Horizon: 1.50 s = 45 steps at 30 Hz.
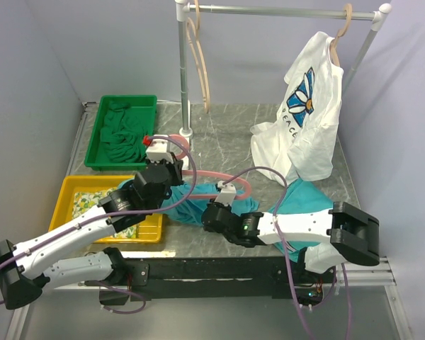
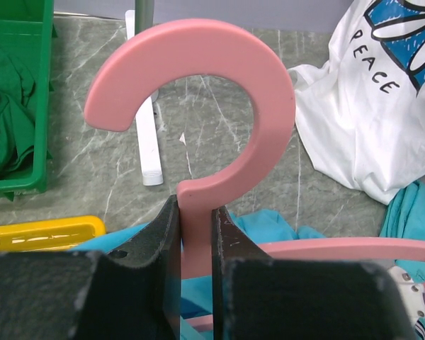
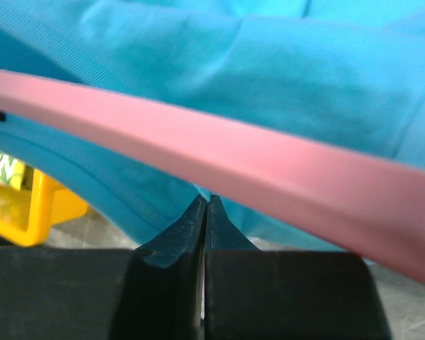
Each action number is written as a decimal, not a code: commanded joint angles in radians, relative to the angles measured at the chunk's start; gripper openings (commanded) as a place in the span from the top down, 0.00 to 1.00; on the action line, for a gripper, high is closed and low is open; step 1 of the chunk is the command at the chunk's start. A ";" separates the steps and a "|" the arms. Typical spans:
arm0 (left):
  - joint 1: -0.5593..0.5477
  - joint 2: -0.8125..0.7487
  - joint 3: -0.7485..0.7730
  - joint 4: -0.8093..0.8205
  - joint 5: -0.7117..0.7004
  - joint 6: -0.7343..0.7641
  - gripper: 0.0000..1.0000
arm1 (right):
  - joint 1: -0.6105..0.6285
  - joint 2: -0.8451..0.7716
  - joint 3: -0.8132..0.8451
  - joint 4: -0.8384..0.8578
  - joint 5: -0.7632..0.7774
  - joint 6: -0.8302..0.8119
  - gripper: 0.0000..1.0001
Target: Place the t-shirt on the hanger
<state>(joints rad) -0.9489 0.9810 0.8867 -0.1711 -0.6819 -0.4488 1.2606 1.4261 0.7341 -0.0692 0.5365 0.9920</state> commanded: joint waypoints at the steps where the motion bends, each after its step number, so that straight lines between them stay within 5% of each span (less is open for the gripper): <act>1: -0.002 -0.053 0.023 0.010 -0.005 0.001 0.99 | -0.029 -0.048 -0.010 -0.024 0.108 0.020 1.00; 20: -0.002 -0.216 -0.095 0.070 -0.044 0.030 0.99 | -0.271 -0.558 -0.177 -0.083 0.025 -0.111 1.00; 33: -0.002 -0.128 -0.097 0.036 -0.079 0.004 0.99 | -0.268 -0.380 -0.211 0.051 -0.116 -0.093 1.00; 45: -0.002 -0.205 -0.132 -0.018 -0.140 -0.033 0.99 | -0.309 -0.472 -0.274 0.013 -0.093 -0.041 1.00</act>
<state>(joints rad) -0.9573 0.8185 0.7567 -0.1661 -0.7273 -0.5026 0.9806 0.9836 0.4751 -0.0273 0.3912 0.9379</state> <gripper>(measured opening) 0.179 0.009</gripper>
